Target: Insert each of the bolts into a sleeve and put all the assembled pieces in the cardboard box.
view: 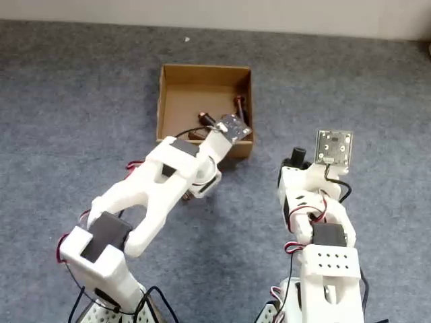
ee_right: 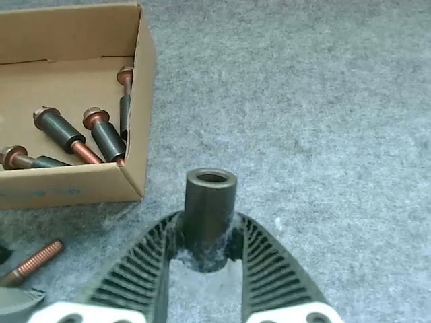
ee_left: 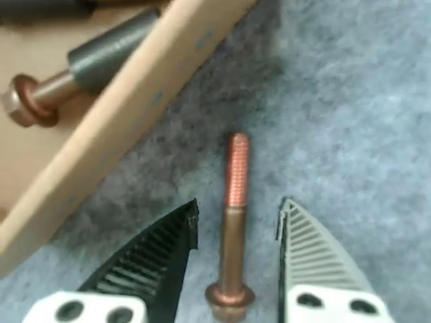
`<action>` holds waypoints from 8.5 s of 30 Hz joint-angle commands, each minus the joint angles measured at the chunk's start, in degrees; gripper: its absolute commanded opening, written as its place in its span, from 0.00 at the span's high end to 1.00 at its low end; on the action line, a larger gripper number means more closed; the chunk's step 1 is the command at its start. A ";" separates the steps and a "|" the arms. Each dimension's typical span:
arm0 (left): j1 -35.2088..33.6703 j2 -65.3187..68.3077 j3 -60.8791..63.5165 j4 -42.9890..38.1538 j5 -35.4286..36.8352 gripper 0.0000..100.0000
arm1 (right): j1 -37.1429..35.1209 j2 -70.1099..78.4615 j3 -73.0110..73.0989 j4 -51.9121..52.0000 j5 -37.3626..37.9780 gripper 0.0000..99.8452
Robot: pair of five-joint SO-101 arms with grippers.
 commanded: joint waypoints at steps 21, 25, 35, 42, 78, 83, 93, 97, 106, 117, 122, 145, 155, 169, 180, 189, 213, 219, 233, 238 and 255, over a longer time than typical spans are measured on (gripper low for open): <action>0.92 -13.93 -6.46 17.32 23.91 0.99 | 0.48 -1.63 -0.66 -1.98 -0.09 0.99; 0.92 -22.11 -3.03 18.02 32.88 0.99 | 0.48 -1.63 -0.66 -1.98 0.00 0.99; -10.77 -40.66 10.95 11.25 66.20 0.99 | 0.48 -1.63 -0.66 -1.98 0.00 0.99; -16.31 -51.82 25.45 5.54 77.63 0.99 | 0.48 -1.63 -0.66 -1.98 0.00 0.99; -23.78 -63.43 28.44 15.21 19.08 0.75 | 0.48 -1.54 -0.57 -1.89 0.00 0.99; -22.90 -63.34 28.35 9.85 -0.70 0.83 | 0.48 -1.54 -0.57 -1.89 0.00 0.99; -19.47 -60.97 28.18 9.76 -31.56 0.83 | 0.48 -1.54 -0.57 -1.89 0.00 0.99; -17.71 -49.98 23.78 12.57 -39.47 0.83 | 0.48 -1.54 -0.57 -1.89 0.00 0.99; -13.93 -22.73 7.69 20.66 -50.11 0.83 | 0.48 -1.54 -0.57 -1.89 0.00 0.99; -8.66 -8.31 -0.31 21.27 -53.27 0.83 | 0.40 -1.54 -0.57 -1.89 2.46 0.99; -9.19 -2.86 -2.86 21.19 -54.07 0.83 | 0.40 -1.54 -0.57 -1.89 2.64 0.99; -9.19 -1.36 -2.77 21.54 -46.68 0.93 | 0.40 -1.54 -0.57 -1.89 2.73 0.99; -14.90 -0.48 -3.38 21.19 -47.56 0.80 | 0.40 -1.54 -0.57 -1.89 2.73 0.99; -13.41 -0.48 -0.57 16.00 -49.67 0.90 | 0.40 -1.54 -0.57 -1.89 2.73 0.99; -9.54 -12.88 1.45 16.97 -34.37 0.99 | 0.40 -1.80 -0.57 -1.71 2.73 0.99; -9.63 -44.62 11.74 16.79 -13.63 0.99 | -1.01 -1.98 -1.01 1.63 2.73 0.99; -2.86 -85.32 29.32 -2.90 24.53 0.99 | -21.85 -30.37 8.13 11.74 4.75 0.99; 3.74 -85.41 29.23 -6.95 26.90 0.99 | -28.09 -46.64 16.66 11.74 9.32 0.99; 14.90 -84.79 29.05 -11.43 26.99 0.99 | -30.55 -45.93 18.15 11.65 10.37 0.99; 14.99 -84.79 31.08 -13.19 26.99 0.99 | -30.46 -45.93 16.13 11.65 10.02 0.99; 14.64 -85.32 36.62 -20.57 27.08 0.99 | -32.92 -45.93 8.84 11.56 9.93 0.99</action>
